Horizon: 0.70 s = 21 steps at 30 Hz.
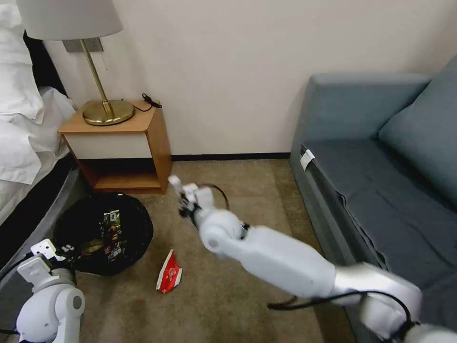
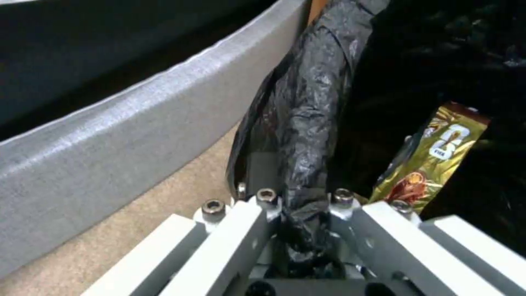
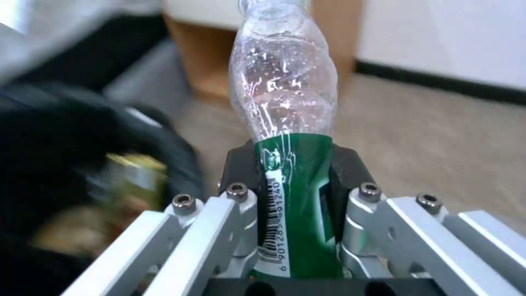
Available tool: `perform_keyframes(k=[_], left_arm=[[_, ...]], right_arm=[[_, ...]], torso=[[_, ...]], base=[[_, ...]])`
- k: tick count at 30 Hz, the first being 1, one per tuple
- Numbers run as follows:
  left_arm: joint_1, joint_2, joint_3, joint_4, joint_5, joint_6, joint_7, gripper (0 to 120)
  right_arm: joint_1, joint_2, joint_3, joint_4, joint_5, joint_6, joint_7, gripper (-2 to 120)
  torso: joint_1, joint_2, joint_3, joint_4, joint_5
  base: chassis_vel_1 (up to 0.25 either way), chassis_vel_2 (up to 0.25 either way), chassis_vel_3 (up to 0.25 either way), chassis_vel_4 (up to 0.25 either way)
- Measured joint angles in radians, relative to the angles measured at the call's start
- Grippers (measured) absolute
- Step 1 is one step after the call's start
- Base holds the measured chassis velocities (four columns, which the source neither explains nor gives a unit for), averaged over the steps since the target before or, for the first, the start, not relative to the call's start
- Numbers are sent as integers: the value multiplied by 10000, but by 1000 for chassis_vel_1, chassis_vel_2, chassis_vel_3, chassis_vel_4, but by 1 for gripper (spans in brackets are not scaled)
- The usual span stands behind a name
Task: Pick up the trash bin, then pick up the garbage on the floor and place it into the trash bin.
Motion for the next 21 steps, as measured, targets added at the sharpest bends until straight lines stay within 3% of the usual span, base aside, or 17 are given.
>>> perform_keyframes(k=[8,15,21], left_arm=[[-13,-123,145,-150,50,95,6,2],[-28,-189,172,-231,65,148,1,2],[-22,-275,179,-300,97,160,-2,2]], right_arm=[[469,1656,-1208,-1028,306,349,237,17],[192,1815,-1889,-1274,291,391,238,19],[-142,1790,-2244,-1290,207,405,336,44]], torso=[[0,0,0,3,-2],[-1,-1,0,-1,-1],[0,-2,0,-1,1]], base=[[0,0,0,0],[0,0,0,0],[0,0,0,0]])
